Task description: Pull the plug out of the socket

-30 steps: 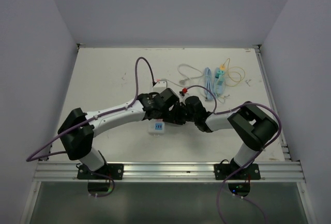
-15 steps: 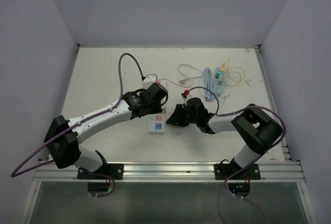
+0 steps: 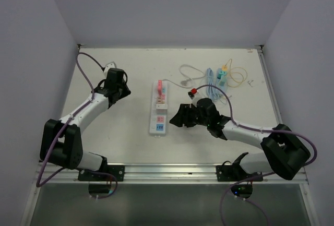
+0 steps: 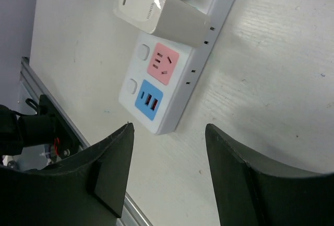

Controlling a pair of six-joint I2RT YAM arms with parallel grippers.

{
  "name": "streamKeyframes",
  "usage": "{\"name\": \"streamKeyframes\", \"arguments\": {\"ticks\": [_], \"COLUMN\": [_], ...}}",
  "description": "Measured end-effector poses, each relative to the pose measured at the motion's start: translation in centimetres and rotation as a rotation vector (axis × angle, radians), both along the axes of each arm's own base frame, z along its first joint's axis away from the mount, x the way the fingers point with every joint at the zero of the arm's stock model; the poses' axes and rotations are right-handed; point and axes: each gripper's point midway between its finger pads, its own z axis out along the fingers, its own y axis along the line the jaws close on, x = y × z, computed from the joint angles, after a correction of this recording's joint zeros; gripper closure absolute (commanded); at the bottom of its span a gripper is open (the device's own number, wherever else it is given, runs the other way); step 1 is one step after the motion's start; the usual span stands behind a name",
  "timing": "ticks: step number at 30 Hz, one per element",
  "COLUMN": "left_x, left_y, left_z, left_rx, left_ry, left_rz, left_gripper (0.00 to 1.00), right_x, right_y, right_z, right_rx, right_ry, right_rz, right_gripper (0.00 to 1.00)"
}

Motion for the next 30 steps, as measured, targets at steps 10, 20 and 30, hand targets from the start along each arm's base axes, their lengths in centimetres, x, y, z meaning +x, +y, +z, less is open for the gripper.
{"name": "streamKeyframes", "arguments": {"ticks": [10,20,30], "left_x": [7.8,10.7,8.0], "left_y": [2.6,3.9,4.5], "left_z": [-6.6,-8.0,-3.2], "left_rx": [-0.177,-0.294,-0.247], "left_ry": [0.006,-0.042,-0.081], "left_rz": [0.042,0.070,0.093], "left_gripper": [0.81,0.08,0.00], "right_x": [-0.8,-1.0,-0.9], "right_y": [-1.1,-1.7,-2.2], "right_z": [0.7,1.8,1.2], "right_rx": [-0.020,-0.023,-0.045], "right_ry": [-0.038,-0.078,-0.076], "right_rz": [0.015,0.011,-0.010], "right_gripper": [0.30,0.28,0.26]}}
